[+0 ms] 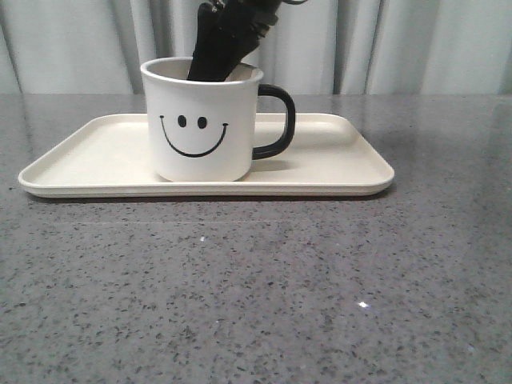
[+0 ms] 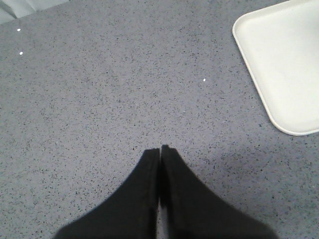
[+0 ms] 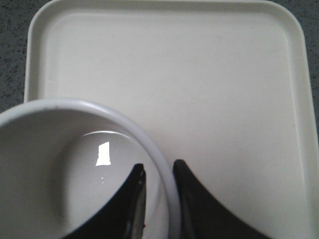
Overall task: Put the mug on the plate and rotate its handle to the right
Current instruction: 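Lower the rotated mug onto the tray with the right gripper, then open the right gripper and lift it out of the mug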
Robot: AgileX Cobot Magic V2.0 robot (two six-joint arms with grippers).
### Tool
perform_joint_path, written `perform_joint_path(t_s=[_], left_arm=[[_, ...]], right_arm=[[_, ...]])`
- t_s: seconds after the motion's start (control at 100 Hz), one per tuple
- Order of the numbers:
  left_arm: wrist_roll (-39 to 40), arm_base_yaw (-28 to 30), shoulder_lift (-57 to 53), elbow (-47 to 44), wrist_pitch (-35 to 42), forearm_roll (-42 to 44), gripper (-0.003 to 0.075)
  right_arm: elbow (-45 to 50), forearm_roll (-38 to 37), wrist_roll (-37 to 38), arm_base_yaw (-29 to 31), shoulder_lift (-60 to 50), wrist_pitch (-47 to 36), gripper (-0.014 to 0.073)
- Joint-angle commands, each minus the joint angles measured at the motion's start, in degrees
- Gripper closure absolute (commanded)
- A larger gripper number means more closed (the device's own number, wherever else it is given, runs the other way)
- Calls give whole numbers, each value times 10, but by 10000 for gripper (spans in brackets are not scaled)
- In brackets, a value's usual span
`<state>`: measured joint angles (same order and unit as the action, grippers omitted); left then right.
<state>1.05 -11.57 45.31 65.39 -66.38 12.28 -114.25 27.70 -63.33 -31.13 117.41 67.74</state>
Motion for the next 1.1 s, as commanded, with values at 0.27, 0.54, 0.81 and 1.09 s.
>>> perform_joint_path(t_s=[0.27,0.54,0.81,1.09], left_arm=[[5,0,-1,14,33,3,740],[5,0,-1,14,33,2,740],[5,0,-1,14,33,2,740],[5,0,-1,14,33,1,740]], right_arm=[[-18,20,-5,0,-34,-17,426],[-19,22,-5,0,-34,-18,426],[-20,31,-5,0,-34,-25,426],[-67,42,0,0,-35,3,426]])
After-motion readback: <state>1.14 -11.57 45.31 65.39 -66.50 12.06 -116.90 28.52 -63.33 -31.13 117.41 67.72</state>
